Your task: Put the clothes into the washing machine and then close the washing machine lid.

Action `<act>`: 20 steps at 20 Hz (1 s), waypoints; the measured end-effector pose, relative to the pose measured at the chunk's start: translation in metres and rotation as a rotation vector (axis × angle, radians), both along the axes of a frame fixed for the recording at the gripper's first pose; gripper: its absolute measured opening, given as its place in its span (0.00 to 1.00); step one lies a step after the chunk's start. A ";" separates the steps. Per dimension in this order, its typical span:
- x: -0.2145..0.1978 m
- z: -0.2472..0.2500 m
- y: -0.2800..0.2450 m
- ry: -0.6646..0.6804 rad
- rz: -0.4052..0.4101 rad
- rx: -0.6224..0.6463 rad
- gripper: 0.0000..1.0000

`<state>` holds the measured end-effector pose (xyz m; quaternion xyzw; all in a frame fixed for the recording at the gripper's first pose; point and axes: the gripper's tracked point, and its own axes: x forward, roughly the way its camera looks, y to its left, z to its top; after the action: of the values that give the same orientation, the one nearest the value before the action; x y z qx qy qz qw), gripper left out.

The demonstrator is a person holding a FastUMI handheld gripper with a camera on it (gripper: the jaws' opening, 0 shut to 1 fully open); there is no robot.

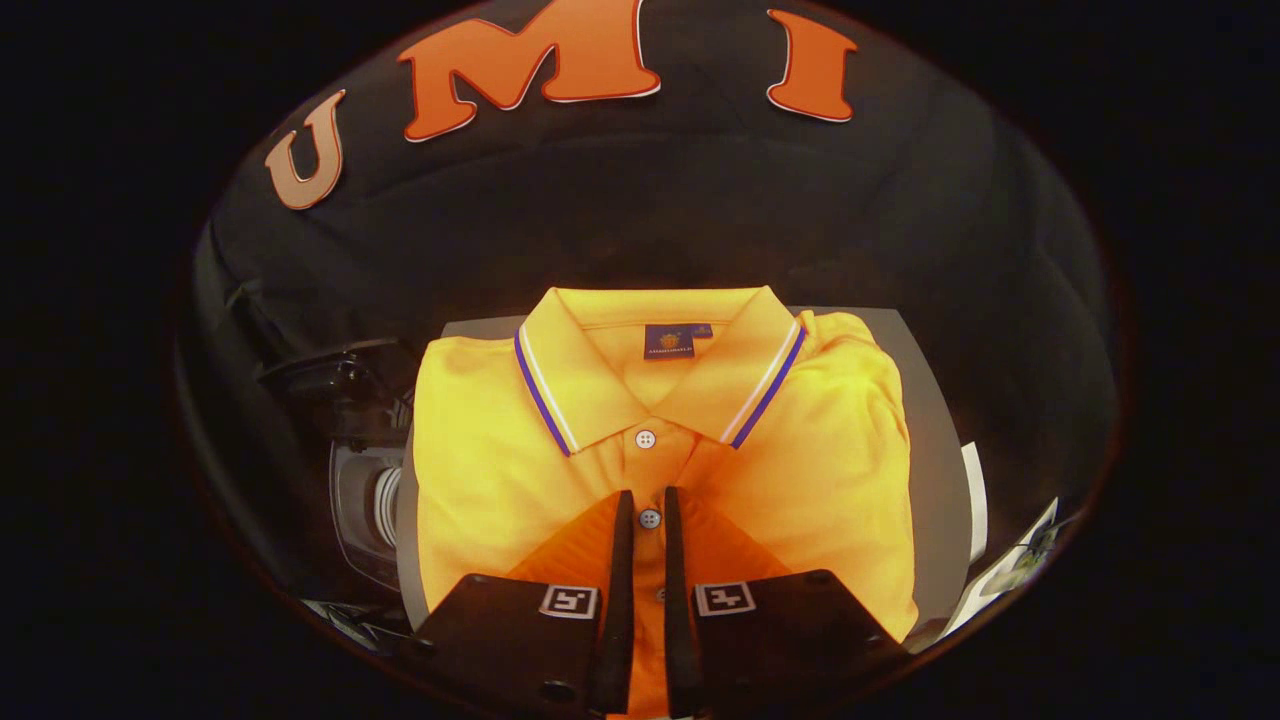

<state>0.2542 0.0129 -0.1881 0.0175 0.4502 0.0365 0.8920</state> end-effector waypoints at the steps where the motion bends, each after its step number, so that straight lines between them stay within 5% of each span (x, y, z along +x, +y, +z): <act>1: 0.001 0.004 0.001 -0.045 -0.010 0.016 0.22; 3: 0.004 0.003 -0.001 -0.152 -0.005 0.026 0.11; 20: -0.037 0.104 0.056 -0.430 -0.032 0.367 0.10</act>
<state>0.2168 0.0686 -0.0842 0.1777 0.2362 0.1062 0.9494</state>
